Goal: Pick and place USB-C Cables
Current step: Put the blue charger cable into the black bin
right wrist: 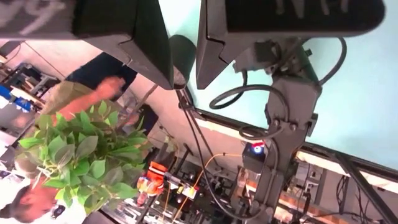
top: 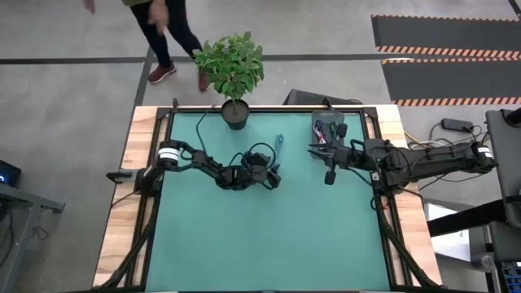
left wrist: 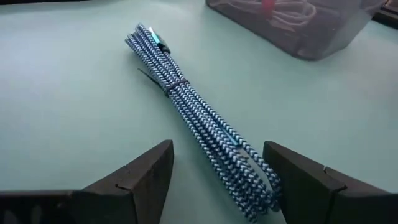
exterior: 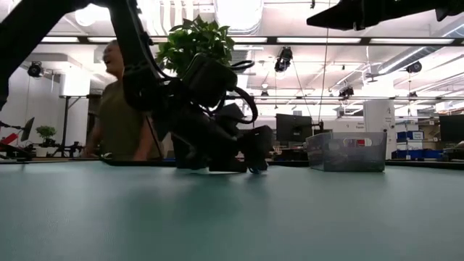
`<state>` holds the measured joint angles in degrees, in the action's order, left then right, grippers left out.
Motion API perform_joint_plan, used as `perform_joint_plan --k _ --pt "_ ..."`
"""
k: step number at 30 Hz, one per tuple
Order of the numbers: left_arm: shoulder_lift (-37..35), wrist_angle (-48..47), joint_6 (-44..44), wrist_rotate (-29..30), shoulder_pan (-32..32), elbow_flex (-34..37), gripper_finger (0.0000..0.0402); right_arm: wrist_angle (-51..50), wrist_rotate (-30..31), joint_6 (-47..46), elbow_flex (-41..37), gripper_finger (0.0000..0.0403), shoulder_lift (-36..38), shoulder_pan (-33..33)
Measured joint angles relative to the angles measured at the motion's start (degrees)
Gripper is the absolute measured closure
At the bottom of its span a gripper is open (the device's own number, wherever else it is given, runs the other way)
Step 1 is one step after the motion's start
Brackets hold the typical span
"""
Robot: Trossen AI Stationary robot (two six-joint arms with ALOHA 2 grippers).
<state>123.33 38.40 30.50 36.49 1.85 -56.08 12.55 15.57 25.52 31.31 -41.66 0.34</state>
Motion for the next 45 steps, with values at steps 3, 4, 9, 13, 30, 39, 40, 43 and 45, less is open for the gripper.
perform_joint_plan --k 3,4,9,13,30,39,40,43,45 --pt "-0.11 -1.66 0.51 0.03 0.03 -0.04 0.0166 -0.10 0.27 0.00 0.00 0.0344 -0.33 0.00" --pt "-0.15 -2.11 0.55 0.02 0.04 -0.06 0.0167 0.06 0.63 0.00 0.00 0.0344 -0.57 0.00" --pt "-0.17 -2.90 0.70 0.52 0.04 -0.21 0.0201 -0.02 0.97 0.00 0.00 0.0344 -0.91 0.00" --pt "-0.17 -3.62 1.45 1.40 0.09 -0.61 0.0258 -0.01 0.97 -0.15 0.00 0.0344 -0.82 0.00" --pt "-17.14 -3.71 -4.33 0.19 -2.88 4.33 0.0386 0.45 -1.02 -2.37 0.35 0.0344 -0.78 0.06" --pt "-35.64 4.76 -25.45 2.86 -13.42 9.99 0.0385 -1.58 -2.08 -5.88 0.35 0.0345 -0.60 0.15" --pt "-37.05 7.33 -28.14 2.57 -14.92 10.84 0.0385 -2.00 -2.22 -6.86 0.35 0.0345 -0.58 0.15" --pt "-39.53 14.10 -36.49 -1.94 -18.65 12.74 0.0385 0.00 -7.41 -9.46 -0.64 0.0351 -1.37 0.11" --pt "-40.00 17.66 -41.03 -6.19 -20.18 14.05 0.0385 7.05 -15.46 -11.24 -2.61 0.0357 -3.10 0.15"
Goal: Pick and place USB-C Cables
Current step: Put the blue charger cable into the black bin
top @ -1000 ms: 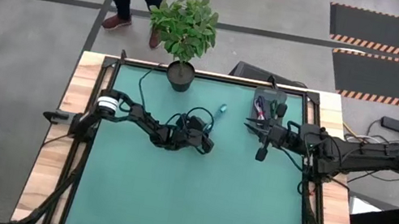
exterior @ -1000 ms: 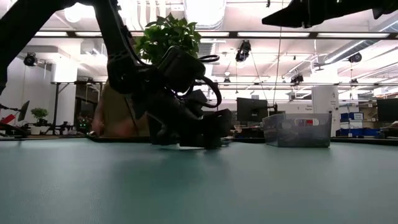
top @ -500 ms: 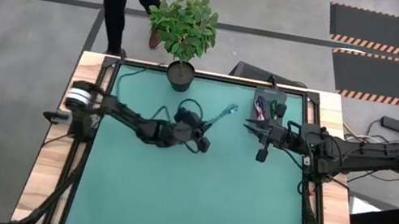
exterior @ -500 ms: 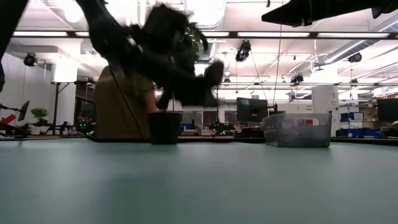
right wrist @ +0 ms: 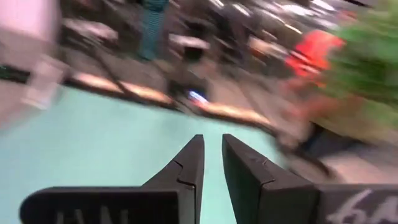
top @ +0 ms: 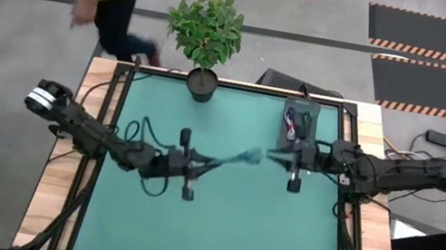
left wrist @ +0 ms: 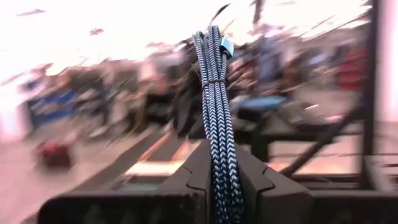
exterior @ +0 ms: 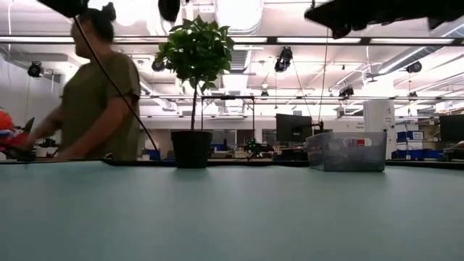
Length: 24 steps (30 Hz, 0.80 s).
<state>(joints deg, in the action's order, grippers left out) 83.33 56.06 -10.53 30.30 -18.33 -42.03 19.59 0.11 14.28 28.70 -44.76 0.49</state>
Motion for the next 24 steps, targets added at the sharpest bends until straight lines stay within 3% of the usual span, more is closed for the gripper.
perform_joint_plan --k 2,4,11,16,20,24 --pt "0.01 3.90 -1.66 -3.59 -0.43 1.05 0.0384 11.34 -7.33 -2.85 -2.86 0.0364 -3.20 0.02" --pt "0.27 6.75 -1.94 -6.17 -0.41 1.42 0.0384 24.43 -11.00 -4.56 -5.18 0.0371 -7.51 0.32" --pt "0.74 8.23 -2.08 -10.21 -0.43 1.50 0.0384 54.94 -11.49 -8.11 -6.03 0.0384 -23.67 0.37" --pt "0.74 8.66 -1.90 -10.18 -0.41 1.50 0.0384 60.31 -12.28 -8.74 -0.88 0.0358 -32.42 0.39" --pt "0.74 9.26 -1.94 -10.10 -0.14 1.50 0.0384 60.47 -12.93 -8.50 3.89 0.0312 -36.12 0.39" --pt "0.74 9.06 -1.94 -9.90 0.28 1.50 0.0384 60.42 -17.31 -8.19 7.35 0.0261 -37.64 0.37"
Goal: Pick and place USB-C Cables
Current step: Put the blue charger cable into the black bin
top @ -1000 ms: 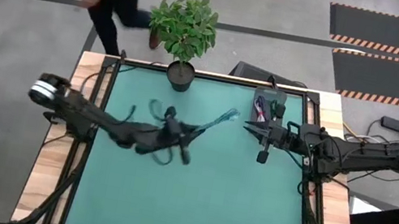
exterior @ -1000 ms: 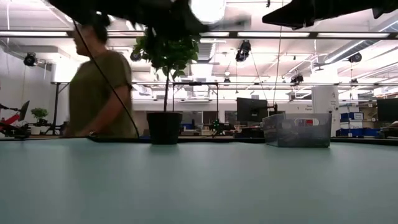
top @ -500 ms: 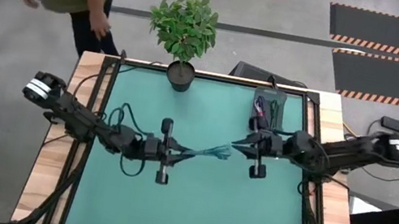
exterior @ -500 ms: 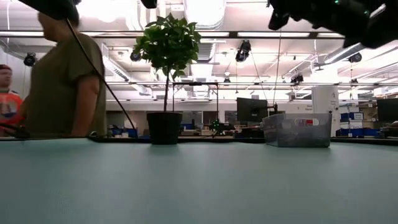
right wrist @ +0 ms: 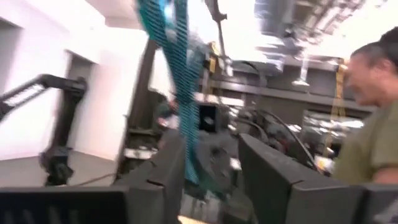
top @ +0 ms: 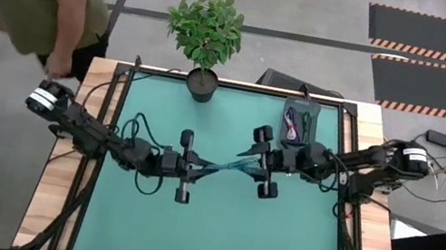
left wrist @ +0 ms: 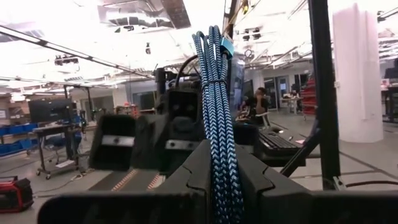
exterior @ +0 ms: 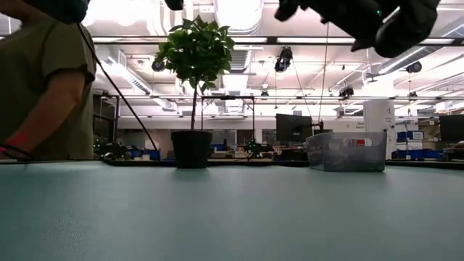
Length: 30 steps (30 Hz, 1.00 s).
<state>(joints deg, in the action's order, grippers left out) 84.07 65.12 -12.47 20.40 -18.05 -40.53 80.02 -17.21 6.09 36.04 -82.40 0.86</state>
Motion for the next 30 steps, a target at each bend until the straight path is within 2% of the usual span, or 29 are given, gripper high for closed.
perform_joint_plan --k 6,12,18,26,30 --pt "0.00 -0.04 -0.02 2.23 1.17 0.00 0.0384 -0.51 -2.52 0.51 4.03 0.0211 -0.25 0.02" --pt "0.01 -0.04 0.18 2.60 3.28 0.00 0.0384 -2.15 -2.27 0.73 6.50 0.0211 -0.25 0.00" --pt "0.05 -0.12 1.54 2.60 3.71 0.00 0.0384 -2.30 -2.08 -0.17 7.53 0.0258 -0.25 0.00" --pt "1.61 0.07 1.62 2.60 3.71 0.00 0.0384 -3.19 -2.08 -0.93 7.51 0.0377 -0.25 0.09" --pt "2.02 0.26 1.64 2.61 3.71 0.00 0.0384 -3.29 -1.98 -0.98 7.51 0.0378 -0.24 0.11"
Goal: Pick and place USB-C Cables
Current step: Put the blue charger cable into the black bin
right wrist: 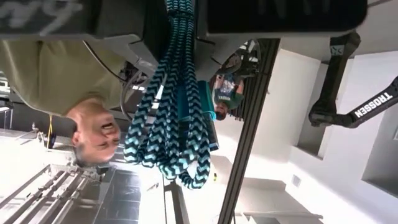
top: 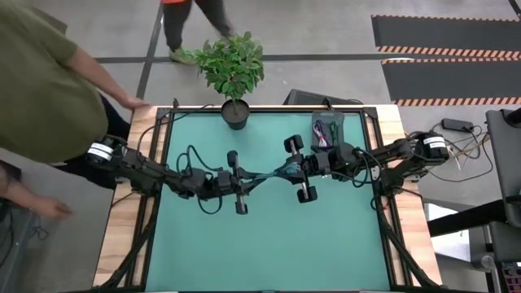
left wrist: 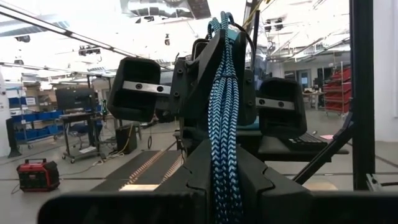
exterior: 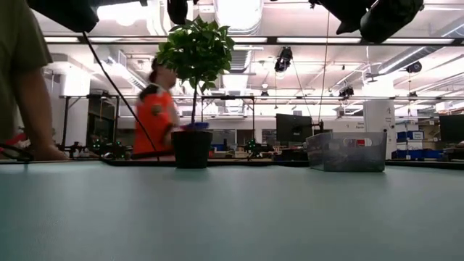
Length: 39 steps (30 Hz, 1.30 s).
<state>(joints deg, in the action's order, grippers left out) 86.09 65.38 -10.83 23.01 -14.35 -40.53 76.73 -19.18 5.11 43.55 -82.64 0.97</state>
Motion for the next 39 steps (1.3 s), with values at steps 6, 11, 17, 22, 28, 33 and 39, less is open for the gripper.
perform_joint_plan --k 6,11,17,22,28,33,39 --pt "-0.01 -1.40 0.21 0.19 -0.13 0.00 0.0370 -1.74 1.27 -2.15 0.00 0.0378 0.50 0.02" --pt "0.01 -4.88 2.54 0.23 -0.22 0.00 0.0303 -7.64 3.11 -2.28 0.29 0.0378 1.79 0.06" --pt "0.01 -7.97 4.25 1.04 -0.17 0.04 0.0219 -24.00 10.61 -1.70 3.58 0.0379 4.97 -0.07" --pt "-0.03 -12.20 4.46 5.04 -0.17 0.04 0.0186 -48.81 17.24 -0.01 11.46 0.0379 8.22 -0.02" --pt "-0.03 -18.21 5.39 10.13 -0.26 0.17 0.0180 -78.96 21.58 -3.78 26.21 0.0380 7.64 -0.11" --pt "0.01 -21.16 7.52 10.37 -0.26 0.29 0.0180 -107.00 28.57 -13.45 41.02 0.0380 4.05 -0.57" --pt "0.00 -21.39 9.00 10.42 -0.37 0.39 0.0180 -138.97 31.26 -23.78 56.00 0.0380 -2.33 -4.33"
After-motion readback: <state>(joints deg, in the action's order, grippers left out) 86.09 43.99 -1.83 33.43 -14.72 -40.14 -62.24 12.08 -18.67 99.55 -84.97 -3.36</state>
